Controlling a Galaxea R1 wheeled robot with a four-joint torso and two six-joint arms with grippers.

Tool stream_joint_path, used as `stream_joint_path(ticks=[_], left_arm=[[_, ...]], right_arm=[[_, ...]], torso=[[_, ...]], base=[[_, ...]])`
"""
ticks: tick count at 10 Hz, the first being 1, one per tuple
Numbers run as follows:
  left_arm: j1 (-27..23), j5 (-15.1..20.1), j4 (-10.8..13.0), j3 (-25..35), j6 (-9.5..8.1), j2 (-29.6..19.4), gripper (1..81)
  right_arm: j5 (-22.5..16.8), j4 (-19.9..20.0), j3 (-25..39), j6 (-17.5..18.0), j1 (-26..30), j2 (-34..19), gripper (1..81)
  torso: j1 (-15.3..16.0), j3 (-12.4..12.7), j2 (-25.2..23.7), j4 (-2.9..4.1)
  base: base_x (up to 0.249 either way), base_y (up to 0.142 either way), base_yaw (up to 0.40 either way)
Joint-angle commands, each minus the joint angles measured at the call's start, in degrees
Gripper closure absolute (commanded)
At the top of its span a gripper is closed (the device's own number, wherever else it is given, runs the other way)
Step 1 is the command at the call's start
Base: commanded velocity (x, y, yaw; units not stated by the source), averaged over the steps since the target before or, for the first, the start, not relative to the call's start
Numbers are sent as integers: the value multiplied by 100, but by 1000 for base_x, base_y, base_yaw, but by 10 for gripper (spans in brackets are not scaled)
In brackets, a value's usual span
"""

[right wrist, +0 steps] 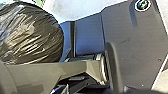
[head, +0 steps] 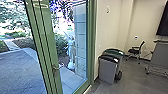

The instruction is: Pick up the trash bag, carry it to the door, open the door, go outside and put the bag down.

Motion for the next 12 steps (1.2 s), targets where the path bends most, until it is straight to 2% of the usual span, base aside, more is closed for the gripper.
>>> stream_joint_path(ticks=[1, 4, 12], left_arm=[[-294, 297, 43, -9, 16, -10, 811], [-294, 297, 43, -9, 16, -1, 811], [-294, 297, 34, -9, 7, -10, 811]], right_arm=[[-344, -66, 51, -44, 230, 77, 10], [-344, -66, 33, -44, 230, 77, 10], [-344, -74, 33, -44, 221, 77, 10]], torso=[[0, 0, 0, 0], [0, 0, 0, 0], [0, 0, 0, 0]], base=[[171, 75, 0], [171, 66, 0], [158, 0, 0]])
